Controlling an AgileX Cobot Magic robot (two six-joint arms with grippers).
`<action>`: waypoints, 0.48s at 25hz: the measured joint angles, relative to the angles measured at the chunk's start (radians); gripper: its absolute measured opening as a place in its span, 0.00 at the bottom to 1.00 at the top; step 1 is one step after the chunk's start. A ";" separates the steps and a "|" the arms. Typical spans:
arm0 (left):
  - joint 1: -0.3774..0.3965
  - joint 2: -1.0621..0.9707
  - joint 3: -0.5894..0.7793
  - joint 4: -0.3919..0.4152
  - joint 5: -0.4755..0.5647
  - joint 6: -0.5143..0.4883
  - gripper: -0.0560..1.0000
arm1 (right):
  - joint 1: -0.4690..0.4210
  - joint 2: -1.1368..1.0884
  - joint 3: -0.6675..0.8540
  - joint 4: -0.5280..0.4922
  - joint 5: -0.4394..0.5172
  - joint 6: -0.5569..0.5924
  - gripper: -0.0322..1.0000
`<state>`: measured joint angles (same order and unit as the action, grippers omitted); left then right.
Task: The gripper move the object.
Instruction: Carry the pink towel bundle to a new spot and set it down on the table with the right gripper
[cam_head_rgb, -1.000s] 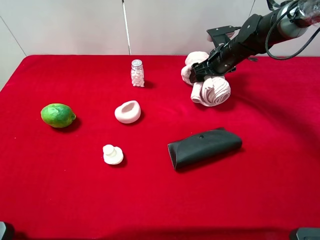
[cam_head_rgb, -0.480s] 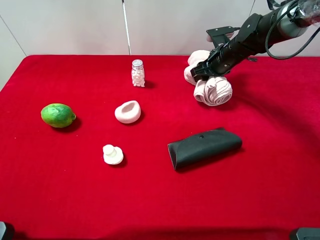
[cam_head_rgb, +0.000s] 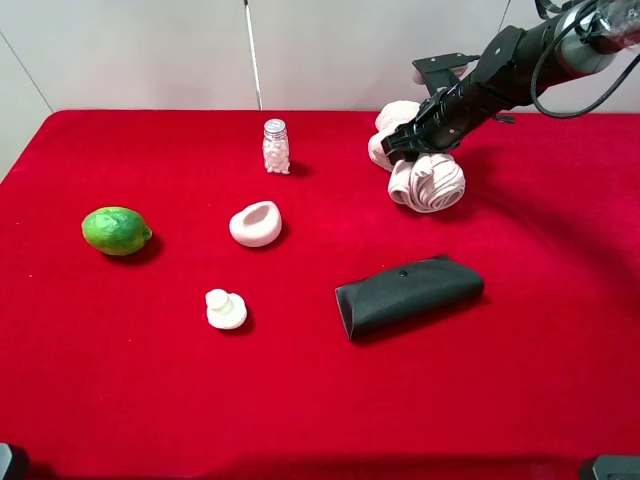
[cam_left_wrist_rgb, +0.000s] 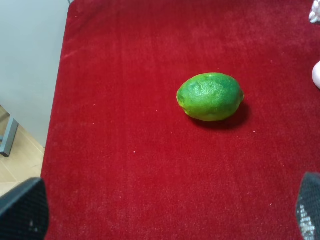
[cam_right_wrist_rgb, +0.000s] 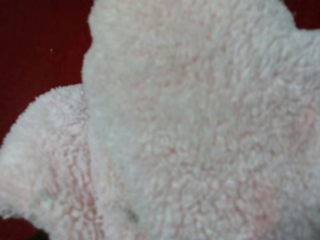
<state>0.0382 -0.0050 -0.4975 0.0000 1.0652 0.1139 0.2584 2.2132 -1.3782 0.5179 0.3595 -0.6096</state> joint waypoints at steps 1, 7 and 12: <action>0.000 0.000 0.000 0.000 0.000 0.000 0.98 | 0.000 0.000 0.000 0.000 0.001 0.000 0.43; 0.000 0.000 0.000 0.000 0.000 0.000 0.98 | 0.000 -0.003 0.000 -0.001 0.005 0.000 0.43; 0.000 0.000 0.000 0.000 0.000 0.000 0.98 | 0.000 -0.035 0.000 -0.009 0.037 0.000 0.43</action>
<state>0.0382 -0.0050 -0.4975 0.0000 1.0652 0.1139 0.2584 2.1781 -1.3782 0.5084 0.3967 -0.6096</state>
